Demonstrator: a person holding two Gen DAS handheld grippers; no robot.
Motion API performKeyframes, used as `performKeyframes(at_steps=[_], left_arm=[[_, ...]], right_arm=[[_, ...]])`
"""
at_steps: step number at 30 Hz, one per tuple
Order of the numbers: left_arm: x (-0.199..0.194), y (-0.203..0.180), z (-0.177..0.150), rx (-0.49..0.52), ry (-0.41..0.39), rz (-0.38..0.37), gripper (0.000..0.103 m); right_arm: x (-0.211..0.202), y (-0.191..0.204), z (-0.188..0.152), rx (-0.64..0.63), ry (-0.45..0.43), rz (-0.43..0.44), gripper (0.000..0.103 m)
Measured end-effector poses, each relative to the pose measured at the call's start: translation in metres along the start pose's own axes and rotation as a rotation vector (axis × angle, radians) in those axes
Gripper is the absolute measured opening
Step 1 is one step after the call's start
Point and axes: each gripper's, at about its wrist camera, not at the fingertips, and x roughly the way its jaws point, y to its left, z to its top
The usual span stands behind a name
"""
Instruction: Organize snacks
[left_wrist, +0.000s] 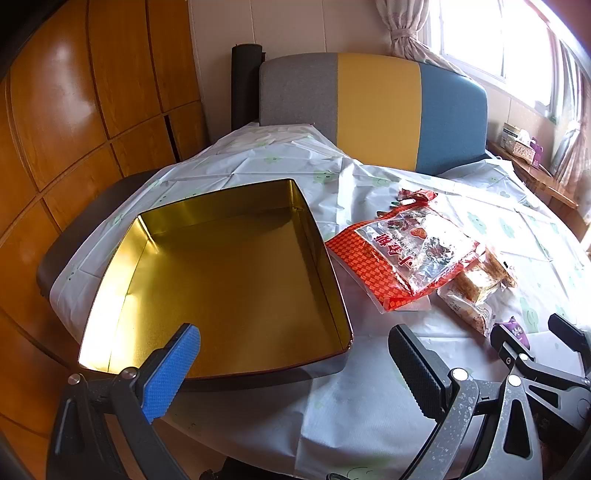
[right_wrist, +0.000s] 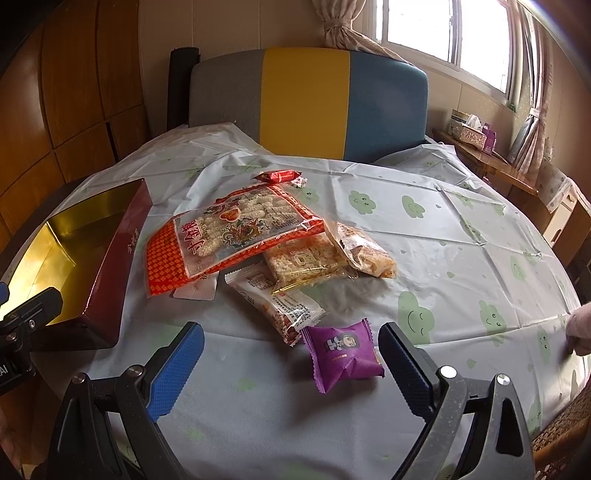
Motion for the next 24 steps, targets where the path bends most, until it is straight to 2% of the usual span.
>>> performKeyframes(at_steps=[19,22,24], left_arm=[[0.0,-0.007,0.001,0.032,0.004,-0.012,0.102],[0.002,-0.011,0.002,0.051,0.01,-0.04,0.103],[0.003,-0.012,0.004,0.053,0.017,-0.086,0.103]], right_arm=[[-0.002,-0.008,0.005,0.012,-0.018,-0.005,0.097],[-0.003,-0.015,0.01,0.008,-0.022,-0.008,0.097],[-0.004,-0.021,0.016,0.001,-0.028,-0.01,0.097]])
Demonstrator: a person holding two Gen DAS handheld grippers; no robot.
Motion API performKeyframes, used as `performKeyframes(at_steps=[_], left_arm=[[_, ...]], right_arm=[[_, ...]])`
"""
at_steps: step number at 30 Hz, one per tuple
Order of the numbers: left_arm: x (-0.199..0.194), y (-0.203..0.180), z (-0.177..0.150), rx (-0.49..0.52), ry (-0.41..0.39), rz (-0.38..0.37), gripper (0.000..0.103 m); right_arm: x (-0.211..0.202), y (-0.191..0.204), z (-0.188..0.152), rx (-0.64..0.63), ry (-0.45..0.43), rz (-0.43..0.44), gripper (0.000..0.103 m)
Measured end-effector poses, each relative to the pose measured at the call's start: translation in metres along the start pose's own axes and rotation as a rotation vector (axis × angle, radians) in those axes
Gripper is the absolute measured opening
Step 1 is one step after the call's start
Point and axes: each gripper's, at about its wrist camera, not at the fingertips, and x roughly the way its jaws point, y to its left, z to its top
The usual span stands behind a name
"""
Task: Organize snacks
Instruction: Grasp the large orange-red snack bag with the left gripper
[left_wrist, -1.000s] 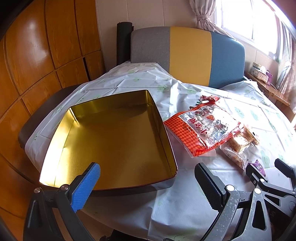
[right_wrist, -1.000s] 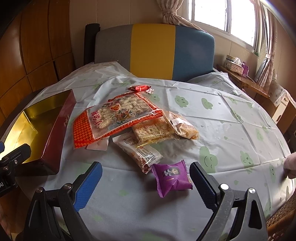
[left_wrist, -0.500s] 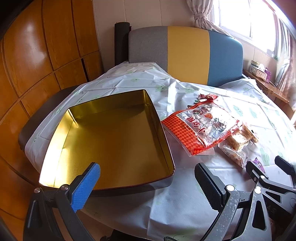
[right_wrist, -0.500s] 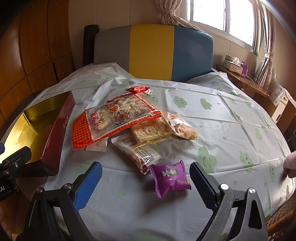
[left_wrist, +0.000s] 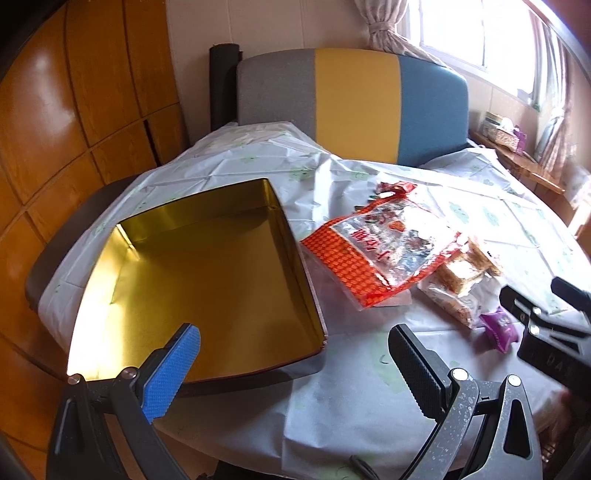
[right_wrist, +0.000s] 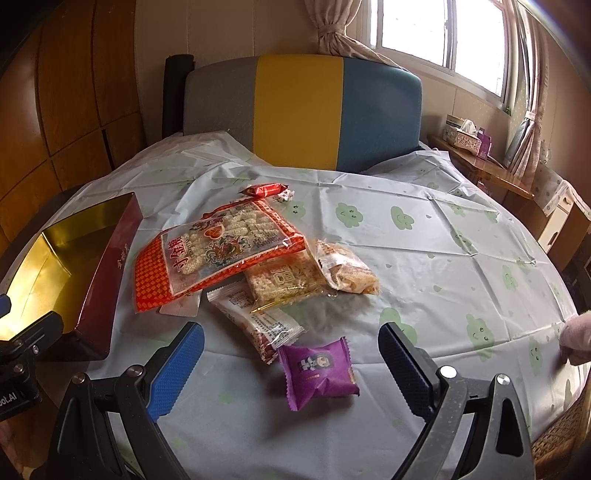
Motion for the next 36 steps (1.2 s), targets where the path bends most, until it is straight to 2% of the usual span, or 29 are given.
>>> performKeyframes(at_steps=[4,10,11,13,18,23,27,31,33,36], left_arm=[[0.005,-0.001,0.004,-0.023,0.043,-0.123,0.103],[0.02,-0.014,0.025,0.055,0.081,-0.103,0.101],[0.025,-0.016,0.031,0.067,0.098,-0.13,0.099],[0.032,-0.02,0.041,0.108,0.111,-0.151,0.082],[0.055,-0.046,0.063,0.281,0.134,-0.216,0.079],[0.076,-0.08,0.072,0.407,0.153,-0.198,0.08],[0.086,-0.113,0.071,0.487,0.158,-0.205,0.081],[0.1,-0.145,0.067,0.604,0.118,-0.127,0.081],[0.105,-0.154,0.065,0.642,0.117,-0.126,0.081],[0.111,-0.169,0.061,0.718,0.061,-0.062,0.08]], right_arm=[[0.001,-0.018,0.016,-0.014,-0.008,-0.004,0.097],[0.007,-0.059,0.046,-0.025,-0.008,-0.016,0.097],[0.009,-0.066,0.052,-0.027,-0.008,-0.019,0.097],[0.016,-0.082,0.061,-0.029,0.0,-0.022,0.097],[0.042,-0.118,0.075,-0.004,0.042,0.027,0.097],[0.067,-0.146,0.076,0.134,0.127,0.096,0.097],[0.069,-0.152,0.077,0.173,0.139,0.117,0.097],[0.068,-0.156,0.077,0.209,0.142,0.138,0.097],[0.067,-0.157,0.077,0.222,0.14,0.147,0.097],[0.068,-0.158,0.078,0.224,0.142,0.157,0.097]])
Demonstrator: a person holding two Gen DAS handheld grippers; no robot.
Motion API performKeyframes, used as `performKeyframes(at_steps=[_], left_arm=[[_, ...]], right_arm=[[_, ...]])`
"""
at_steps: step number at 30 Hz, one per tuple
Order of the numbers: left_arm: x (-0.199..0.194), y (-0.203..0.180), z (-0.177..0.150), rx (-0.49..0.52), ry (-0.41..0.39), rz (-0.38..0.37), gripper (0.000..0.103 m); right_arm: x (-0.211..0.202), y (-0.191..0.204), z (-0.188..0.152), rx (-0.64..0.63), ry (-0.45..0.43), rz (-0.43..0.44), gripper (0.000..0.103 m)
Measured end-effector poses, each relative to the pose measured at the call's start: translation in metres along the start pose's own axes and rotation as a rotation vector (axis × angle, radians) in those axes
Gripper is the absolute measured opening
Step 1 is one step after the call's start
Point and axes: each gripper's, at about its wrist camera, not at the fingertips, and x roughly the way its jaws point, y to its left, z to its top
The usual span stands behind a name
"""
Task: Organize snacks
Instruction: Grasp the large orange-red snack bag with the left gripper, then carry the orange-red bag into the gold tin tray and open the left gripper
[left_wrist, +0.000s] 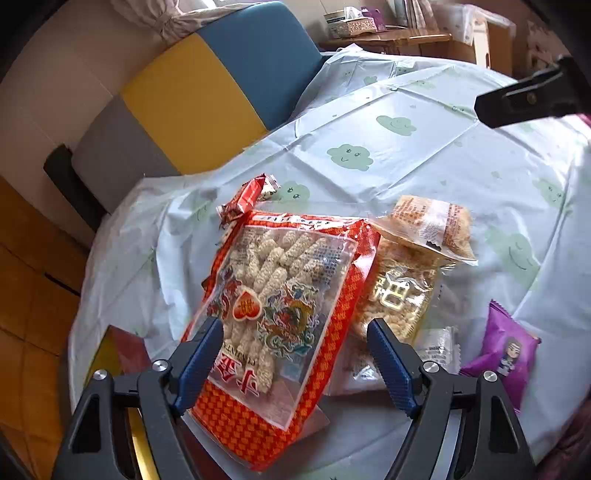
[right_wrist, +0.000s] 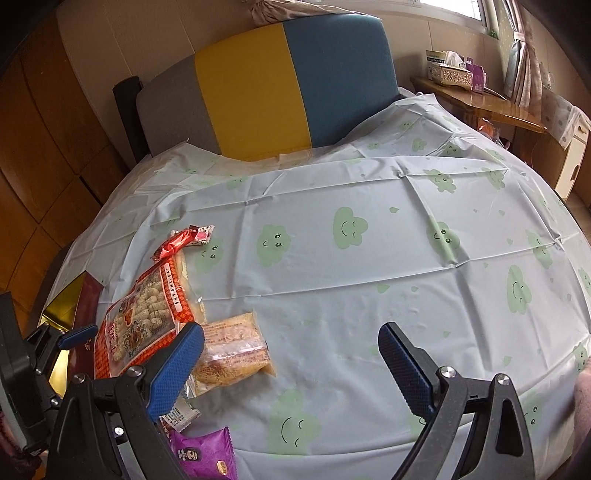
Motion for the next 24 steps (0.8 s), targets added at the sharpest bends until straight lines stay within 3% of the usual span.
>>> performKeyframes(at_steps=[5,6,7,9,15,24], left_arm=[[0.011,-0.003,0.011,0.019,-0.008,-0.016,0.061],[0.011,-0.003,0.013,0.013,-0.005,-0.048,0.037],[0.012,-0.005,0.014,0.003,0.004,-0.07,0.001],[0.009,-0.001,0.015,-0.038,-0.014,-0.066,0.0],[-0.014,0.042,0.014,-0.233,-0.069,-0.168,0.0],[-0.072,0.147,0.006,-0.582,-0.181,-0.282,0.0]], right_arm=[[-0.002,0.003,0.0,-0.009,-0.006,0.016,0.097],[-0.002,0.003,0.0,-0.01,-0.005,0.02,0.097],[-0.003,0.004,0.0,-0.011,-0.006,0.021,0.097],[-0.003,0.005,0.0,-0.016,-0.01,0.019,0.097],[-0.005,0.008,-0.001,-0.039,-0.024,-0.004,0.097],[-0.002,0.008,-0.001,-0.051,-0.018,-0.028,0.097]])
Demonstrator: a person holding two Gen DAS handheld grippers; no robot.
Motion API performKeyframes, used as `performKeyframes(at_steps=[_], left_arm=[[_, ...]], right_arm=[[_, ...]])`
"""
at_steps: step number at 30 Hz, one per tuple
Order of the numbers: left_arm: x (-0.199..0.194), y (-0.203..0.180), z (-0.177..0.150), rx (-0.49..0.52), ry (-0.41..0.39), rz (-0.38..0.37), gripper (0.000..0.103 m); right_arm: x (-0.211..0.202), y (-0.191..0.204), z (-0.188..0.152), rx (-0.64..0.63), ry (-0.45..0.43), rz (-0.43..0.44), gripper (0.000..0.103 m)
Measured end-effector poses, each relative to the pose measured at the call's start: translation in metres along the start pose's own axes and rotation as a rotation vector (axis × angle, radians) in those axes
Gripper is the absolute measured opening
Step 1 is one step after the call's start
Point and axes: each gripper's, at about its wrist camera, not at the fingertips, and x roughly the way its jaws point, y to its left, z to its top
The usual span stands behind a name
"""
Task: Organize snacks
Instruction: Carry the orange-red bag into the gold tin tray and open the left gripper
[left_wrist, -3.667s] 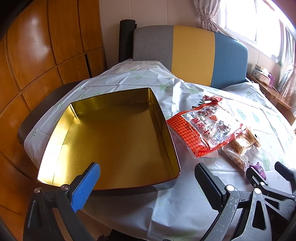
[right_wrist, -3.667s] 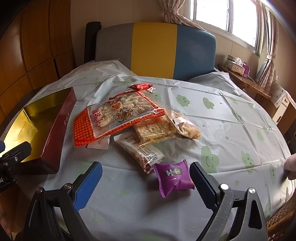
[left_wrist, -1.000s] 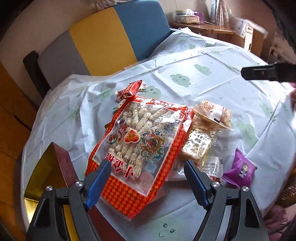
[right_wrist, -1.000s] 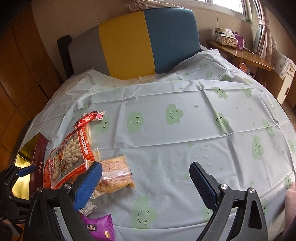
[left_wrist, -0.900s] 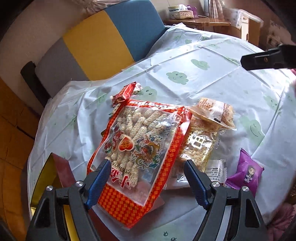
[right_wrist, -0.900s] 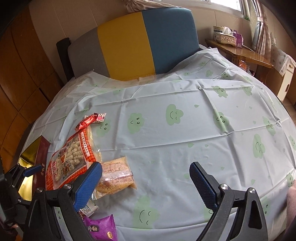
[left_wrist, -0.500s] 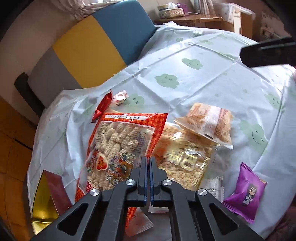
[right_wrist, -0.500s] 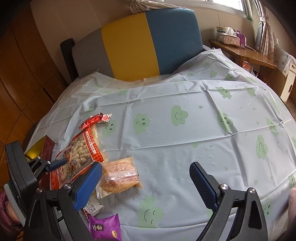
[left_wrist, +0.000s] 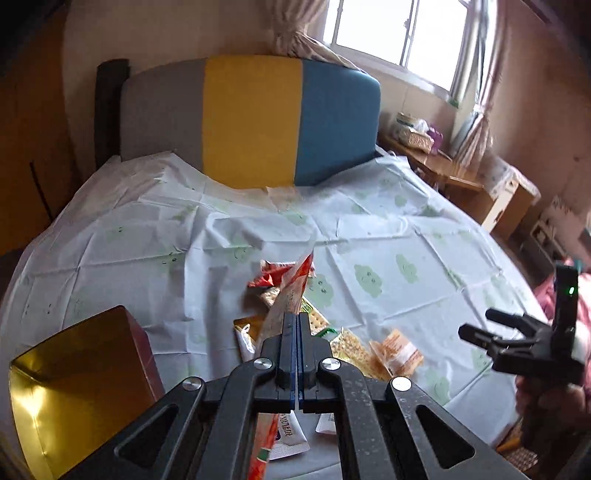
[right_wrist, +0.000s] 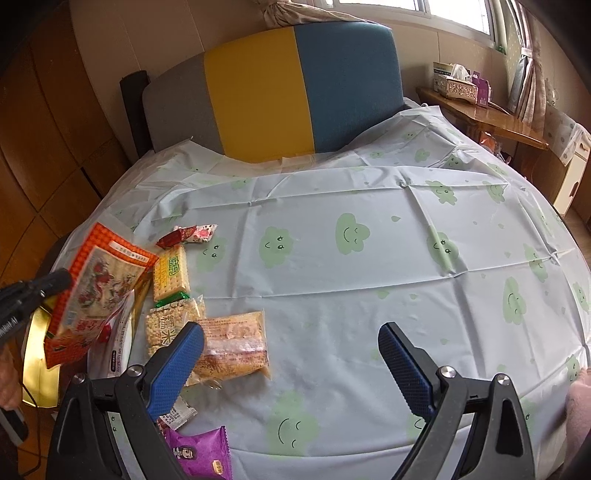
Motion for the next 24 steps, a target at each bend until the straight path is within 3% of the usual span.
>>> performKeyframes(at_steps=[3,6,10,14,17,19,24], left_arm=[[-0.022,0.026,0.009,-0.09,-0.036,-0.014,0.0],[-0.048,0.049,0.01,-0.132,-0.081,0.019,0.0],[-0.081,0.079,0.005,-0.165,-0.129,0.108,0.0],[-0.098,0.117,-0.011,-0.249,-0.151,0.247,0.0],[-0.094,0.152,-0.033,-0.34,-0.095,0.337,0.0],[-0.09,0.166,-0.048,-0.388,-0.059,0.344,0.001],[-0.076,0.164,-0.083,-0.398,-0.006,0.364,0.001]], right_arm=[[0.001,-0.001,-0.001,0.0,0.002,-0.013,0.097],[0.002,-0.003,-0.001,0.005,0.003,-0.026,0.097],[0.002,-0.006,-0.001,0.014,0.004,-0.038,0.097],[0.001,-0.006,-0.002,0.014,0.004,-0.049,0.097],[0.002,-0.005,-0.003,0.006,0.006,-0.06,0.097],[0.003,-0.004,-0.004,0.0,0.012,-0.064,0.097],[0.005,-0.004,-0.006,-0.003,0.021,-0.083,0.097]])
